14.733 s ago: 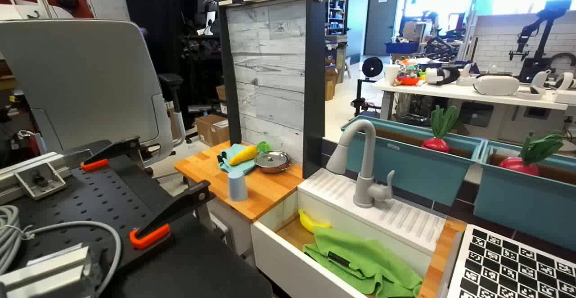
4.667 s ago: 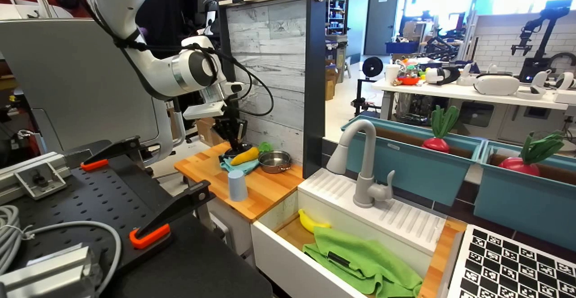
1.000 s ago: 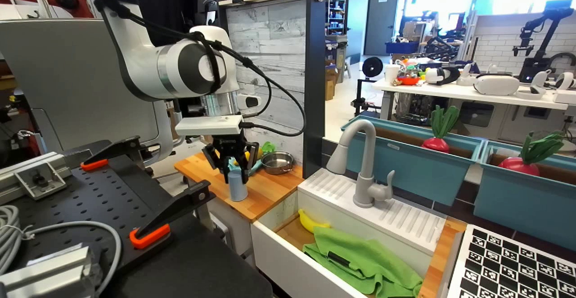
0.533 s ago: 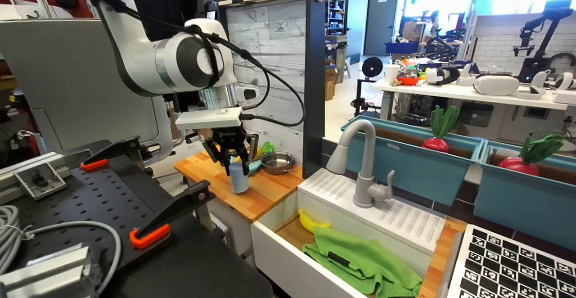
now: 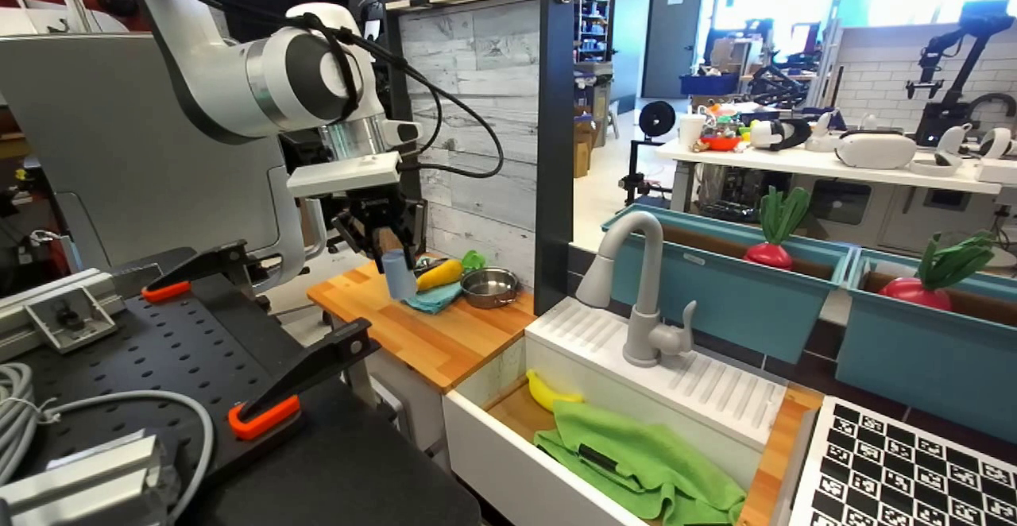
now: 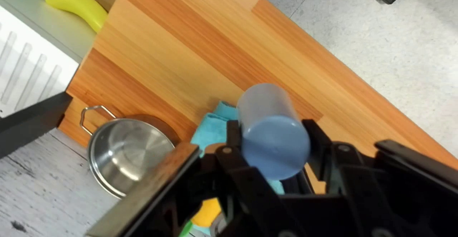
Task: Remove the lid from the silver pot then move the blue cup to the left
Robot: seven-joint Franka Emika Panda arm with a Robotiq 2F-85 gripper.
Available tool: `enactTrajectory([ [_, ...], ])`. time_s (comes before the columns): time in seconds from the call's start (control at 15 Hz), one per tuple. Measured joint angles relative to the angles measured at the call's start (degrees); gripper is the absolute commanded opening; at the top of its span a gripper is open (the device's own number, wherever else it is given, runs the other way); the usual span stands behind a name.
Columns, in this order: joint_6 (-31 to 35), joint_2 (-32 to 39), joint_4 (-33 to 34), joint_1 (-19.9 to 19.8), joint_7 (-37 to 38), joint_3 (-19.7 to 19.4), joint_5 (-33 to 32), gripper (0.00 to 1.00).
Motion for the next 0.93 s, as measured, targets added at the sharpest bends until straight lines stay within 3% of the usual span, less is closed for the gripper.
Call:
enactTrajectory([
  [0.4,-0.2,-0.3,1.2,4.0,0.2,0.7,-0.2,0.21],
  [0.93,-5.9,1.4,5.6,4.8,0.2,3.3,-0.6,0.21],
])
